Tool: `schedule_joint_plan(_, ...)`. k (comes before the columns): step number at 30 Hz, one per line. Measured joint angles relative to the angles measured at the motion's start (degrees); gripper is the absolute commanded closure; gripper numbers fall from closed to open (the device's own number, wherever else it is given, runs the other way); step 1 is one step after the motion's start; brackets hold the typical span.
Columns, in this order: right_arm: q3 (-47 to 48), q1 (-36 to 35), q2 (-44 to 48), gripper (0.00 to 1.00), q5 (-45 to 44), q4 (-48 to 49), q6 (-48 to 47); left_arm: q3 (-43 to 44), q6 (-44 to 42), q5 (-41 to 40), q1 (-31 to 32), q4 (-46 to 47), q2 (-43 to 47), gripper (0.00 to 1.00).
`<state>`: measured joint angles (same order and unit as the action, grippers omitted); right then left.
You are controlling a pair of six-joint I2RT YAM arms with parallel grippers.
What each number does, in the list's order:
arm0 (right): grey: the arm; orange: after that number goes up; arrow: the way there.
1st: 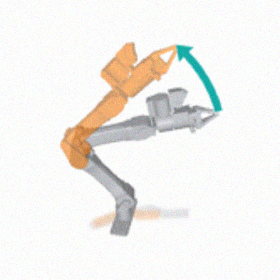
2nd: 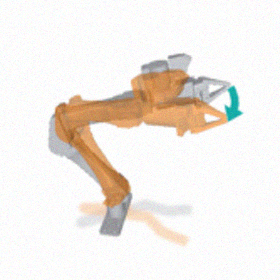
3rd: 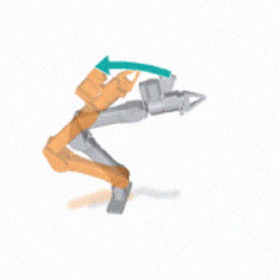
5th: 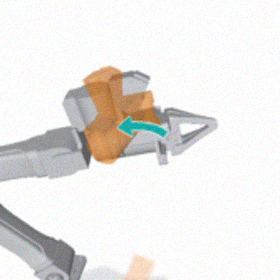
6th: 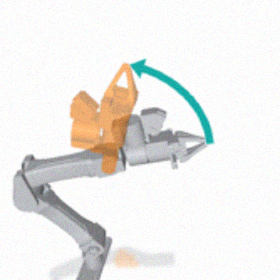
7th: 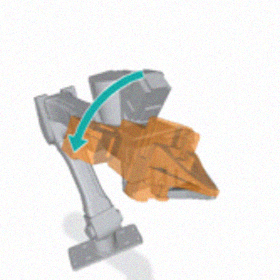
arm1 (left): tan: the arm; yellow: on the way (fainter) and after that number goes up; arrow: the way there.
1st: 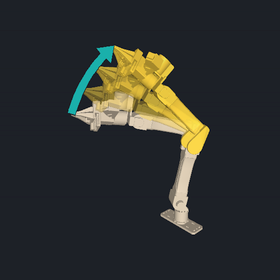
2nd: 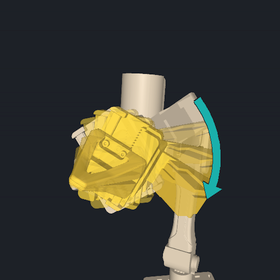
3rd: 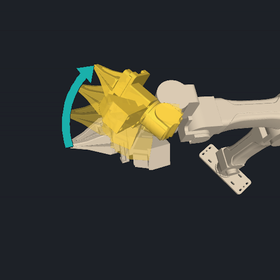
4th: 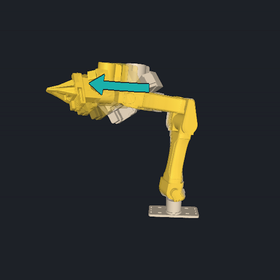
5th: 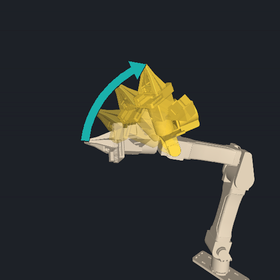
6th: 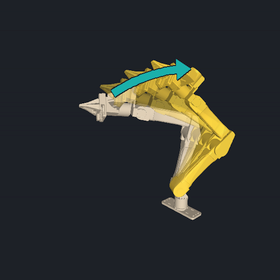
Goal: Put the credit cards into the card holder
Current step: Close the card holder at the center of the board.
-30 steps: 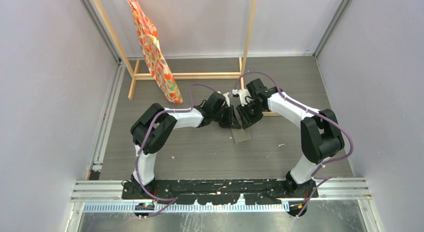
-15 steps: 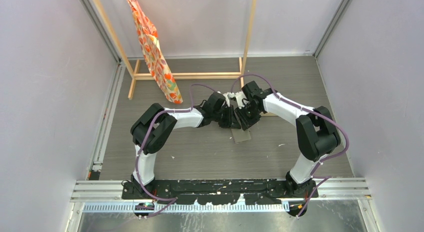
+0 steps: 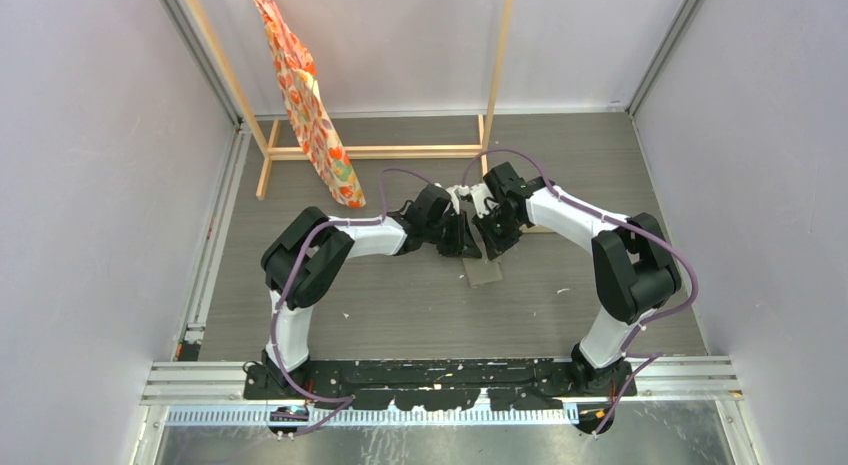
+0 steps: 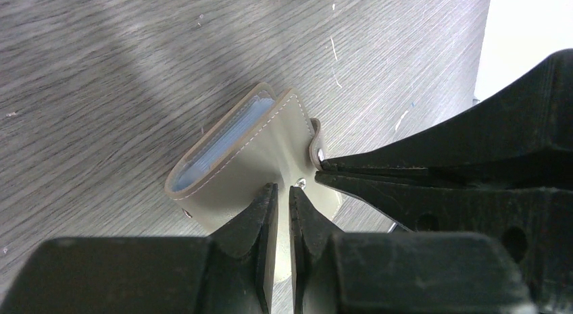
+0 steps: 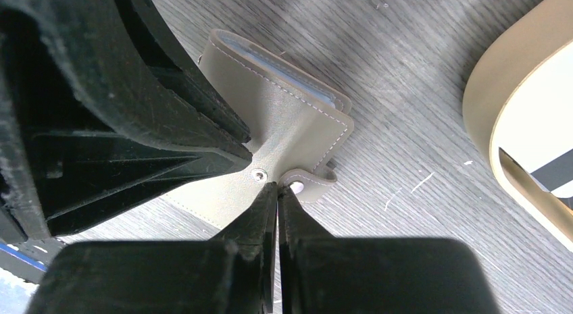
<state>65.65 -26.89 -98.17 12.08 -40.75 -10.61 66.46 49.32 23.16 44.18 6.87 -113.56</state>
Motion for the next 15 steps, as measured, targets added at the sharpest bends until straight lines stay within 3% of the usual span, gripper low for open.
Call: schedule_joint_plan(15,0.0,2.6,1.0,0.99,6.0,-0.2,0.2,0.0,0.0,0.0,0.0,0.0,0.0,0.87)
